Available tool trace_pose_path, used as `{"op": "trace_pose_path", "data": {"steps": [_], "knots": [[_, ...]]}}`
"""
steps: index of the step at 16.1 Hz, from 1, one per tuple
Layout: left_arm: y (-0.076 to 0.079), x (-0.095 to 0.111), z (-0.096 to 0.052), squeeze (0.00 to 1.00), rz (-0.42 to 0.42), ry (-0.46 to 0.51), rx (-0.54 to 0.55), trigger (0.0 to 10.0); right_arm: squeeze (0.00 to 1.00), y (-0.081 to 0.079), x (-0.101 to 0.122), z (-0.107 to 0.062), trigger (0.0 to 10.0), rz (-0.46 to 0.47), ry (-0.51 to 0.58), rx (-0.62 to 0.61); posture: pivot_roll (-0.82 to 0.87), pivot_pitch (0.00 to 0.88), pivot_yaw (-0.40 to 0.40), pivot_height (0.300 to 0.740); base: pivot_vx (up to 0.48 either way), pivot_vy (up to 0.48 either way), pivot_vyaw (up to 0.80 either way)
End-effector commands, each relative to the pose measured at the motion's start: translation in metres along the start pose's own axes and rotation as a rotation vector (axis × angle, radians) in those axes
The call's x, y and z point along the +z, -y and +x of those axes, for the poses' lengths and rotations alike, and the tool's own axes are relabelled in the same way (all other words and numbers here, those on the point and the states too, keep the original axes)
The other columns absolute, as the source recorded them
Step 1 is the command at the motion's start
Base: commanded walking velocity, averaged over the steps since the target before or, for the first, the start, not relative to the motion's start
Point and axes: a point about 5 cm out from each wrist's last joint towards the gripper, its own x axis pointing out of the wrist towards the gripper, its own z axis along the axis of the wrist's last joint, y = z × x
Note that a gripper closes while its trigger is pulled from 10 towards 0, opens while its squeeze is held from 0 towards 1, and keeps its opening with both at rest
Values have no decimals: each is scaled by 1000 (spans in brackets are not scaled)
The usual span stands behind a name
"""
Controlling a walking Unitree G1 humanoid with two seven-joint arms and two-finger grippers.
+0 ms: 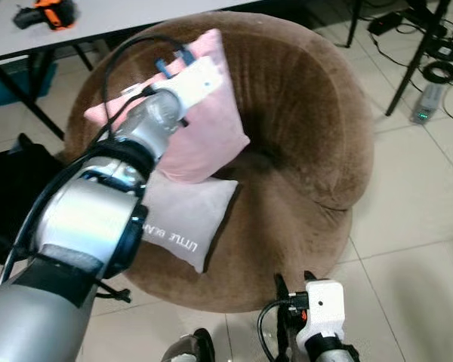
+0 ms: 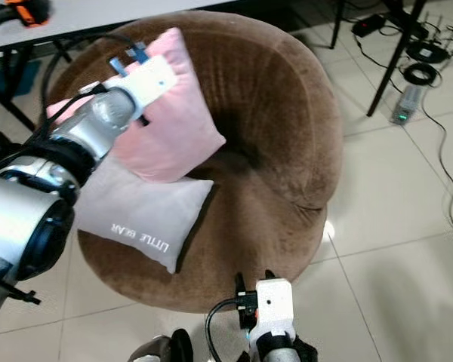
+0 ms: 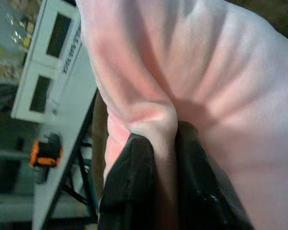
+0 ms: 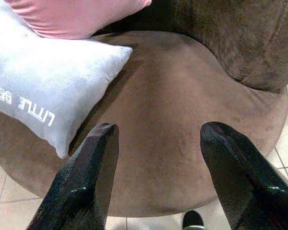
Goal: Move the pillow to the sofa from floor
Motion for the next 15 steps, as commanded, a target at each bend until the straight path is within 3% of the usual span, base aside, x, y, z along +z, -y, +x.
{"op": "trace_pose_path", "data": {"steps": [1, 6, 8, 12, 13, 14, 15], "knots": [[-6, -22, -2, 1000, -49, -73, 19, 10000, 0, -1, -1, -3, 10000, -2, -17, 15, -367, 274, 140, 740, 0, 0, 0], [-29, -42, -7, 1000, -228, -126, 122, 10000, 0, 0, 2, -2, 10000, -20, -23, 42, -343, 266, 118, 740, 0, 0, 0], [-56, -41, -11, 1000, -305, -114, 219, 10000, 0, 2, 3, 4, 10000, -30, -21, 55, -326, 245, 111, 740, 0, 0, 0], [-98, -23, -17, 1000, -339, -42, 333, 10000, 0, 4, 8, 15, 10000, -44, -7, 78, -291, 209, 100, 740, 0, 0, 0], [-109, -13, -19, 882, -352, -5, 355, 10000, 0, 5, 11, 21, 10000, -50, 7, 89, -274, 194, 94, 740, 0, 0, 0], [-112, -6, -19, 0, -336, 19, 348, 10000, 0, 5, 15, 27, 10000, -56, 19, 98, -259, 185, 86, 740, 0, 0, 0], [-112, -2, -19, 0, -332, 39, 337, 10000, 0, 5, 18, 30, 10000, -61, 28, 106, -248, 179, 81, 740, 0, 0, 0]]}}
